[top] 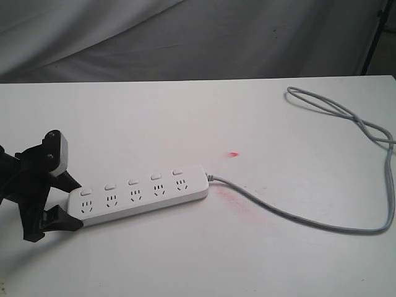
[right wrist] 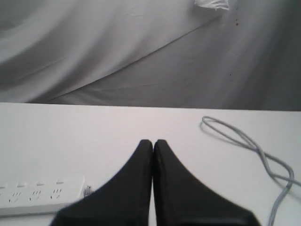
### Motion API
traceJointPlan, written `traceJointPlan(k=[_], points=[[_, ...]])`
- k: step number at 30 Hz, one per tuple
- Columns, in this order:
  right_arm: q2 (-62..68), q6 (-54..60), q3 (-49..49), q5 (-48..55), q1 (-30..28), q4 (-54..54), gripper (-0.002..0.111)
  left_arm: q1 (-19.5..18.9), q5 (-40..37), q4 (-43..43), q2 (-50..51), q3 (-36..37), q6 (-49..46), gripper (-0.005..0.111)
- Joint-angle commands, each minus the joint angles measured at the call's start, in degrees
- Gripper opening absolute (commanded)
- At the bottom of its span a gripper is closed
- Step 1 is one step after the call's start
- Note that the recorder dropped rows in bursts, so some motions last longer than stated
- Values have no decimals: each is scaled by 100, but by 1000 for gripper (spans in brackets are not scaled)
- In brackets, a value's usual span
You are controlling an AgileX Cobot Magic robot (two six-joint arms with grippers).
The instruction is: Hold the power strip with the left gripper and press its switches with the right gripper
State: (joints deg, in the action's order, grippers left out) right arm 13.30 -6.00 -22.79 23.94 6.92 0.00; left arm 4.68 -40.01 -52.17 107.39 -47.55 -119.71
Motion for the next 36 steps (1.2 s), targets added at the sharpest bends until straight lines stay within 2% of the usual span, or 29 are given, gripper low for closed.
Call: traceJointPlan(k=[1, 7, 10, 19, 22, 25, 28, 33, 36], points=[[942, -8, -999, 74, -16, -244, 0, -1, -52, 44, -2, -6, -17, 67], [1934, -8, -1708, 74, 8, -205, 0, -1, -52, 44, -2, -6, -17, 67], [2367, -22, -1802, 74, 223, -89, 0, -1, -52, 44, -2, -6, -17, 67], [3734, 158, -1802, 335, 1826, 44, 0, -1, -52, 44, -2, -6, -17, 67], [4357, 937, -1841, 353, 2398, 334, 0, -1, -52, 44, -2, -6, -17, 67], [4929, 1924, -2177, 476, 2702, 1013, 0, -1, -52, 44, -2, -6, -17, 67], [5419, 3006, -2730, 798, 2788, 1513, 0, -1, -52, 44, -2, -6, -17, 67], [6373, 4614, -3928, 2044, 2788, 2130, 0, -1, -52, 44, -2, -6, -17, 67], [6977, 5084, -4548, 2376, 2788, 2451, 0, -1, -52, 44, -2, -6, -17, 67]])
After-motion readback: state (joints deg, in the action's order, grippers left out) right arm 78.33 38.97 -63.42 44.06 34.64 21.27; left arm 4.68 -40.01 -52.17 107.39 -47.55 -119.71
